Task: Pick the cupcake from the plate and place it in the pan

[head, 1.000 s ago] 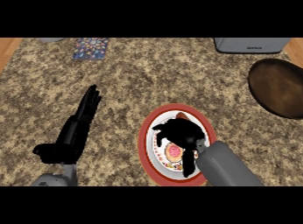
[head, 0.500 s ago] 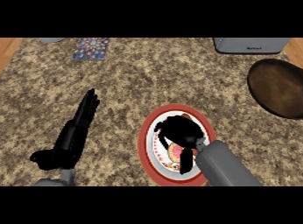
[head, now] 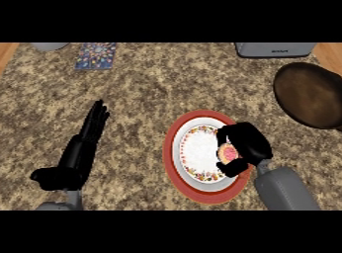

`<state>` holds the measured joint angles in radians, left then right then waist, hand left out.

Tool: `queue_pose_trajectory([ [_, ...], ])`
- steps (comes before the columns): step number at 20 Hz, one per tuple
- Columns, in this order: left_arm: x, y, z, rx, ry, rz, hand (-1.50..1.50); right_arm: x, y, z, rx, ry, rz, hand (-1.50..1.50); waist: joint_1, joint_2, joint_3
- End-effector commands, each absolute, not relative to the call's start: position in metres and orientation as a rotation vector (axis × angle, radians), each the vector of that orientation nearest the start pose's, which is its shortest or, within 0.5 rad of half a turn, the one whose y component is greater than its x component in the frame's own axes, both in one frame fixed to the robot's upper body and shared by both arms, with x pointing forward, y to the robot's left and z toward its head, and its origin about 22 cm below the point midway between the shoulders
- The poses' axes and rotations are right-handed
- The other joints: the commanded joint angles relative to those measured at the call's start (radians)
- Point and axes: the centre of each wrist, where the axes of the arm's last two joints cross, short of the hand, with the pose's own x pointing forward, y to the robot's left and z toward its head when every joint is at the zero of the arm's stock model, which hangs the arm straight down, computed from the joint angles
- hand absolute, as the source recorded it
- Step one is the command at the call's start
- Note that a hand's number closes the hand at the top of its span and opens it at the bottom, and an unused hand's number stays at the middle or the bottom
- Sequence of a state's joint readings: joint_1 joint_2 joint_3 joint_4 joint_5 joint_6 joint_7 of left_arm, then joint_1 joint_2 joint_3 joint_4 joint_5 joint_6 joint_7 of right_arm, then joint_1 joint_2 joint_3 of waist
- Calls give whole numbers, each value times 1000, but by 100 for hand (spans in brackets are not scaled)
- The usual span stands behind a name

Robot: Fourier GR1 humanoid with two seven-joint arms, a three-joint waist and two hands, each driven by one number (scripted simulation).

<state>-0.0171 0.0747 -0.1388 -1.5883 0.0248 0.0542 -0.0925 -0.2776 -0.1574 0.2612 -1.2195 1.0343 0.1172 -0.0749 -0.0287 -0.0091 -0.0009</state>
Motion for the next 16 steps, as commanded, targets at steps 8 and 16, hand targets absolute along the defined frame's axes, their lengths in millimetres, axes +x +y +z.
queue_pose_trajectory([
  [8,239,212,-1,-29,-1674,-99,0,251,-224,67,-973,-1622,868,150,7,3,0],
  [16,243,214,-3,-76,-1685,-140,0,256,-267,95,-942,-1595,552,150,25,10,1],
])
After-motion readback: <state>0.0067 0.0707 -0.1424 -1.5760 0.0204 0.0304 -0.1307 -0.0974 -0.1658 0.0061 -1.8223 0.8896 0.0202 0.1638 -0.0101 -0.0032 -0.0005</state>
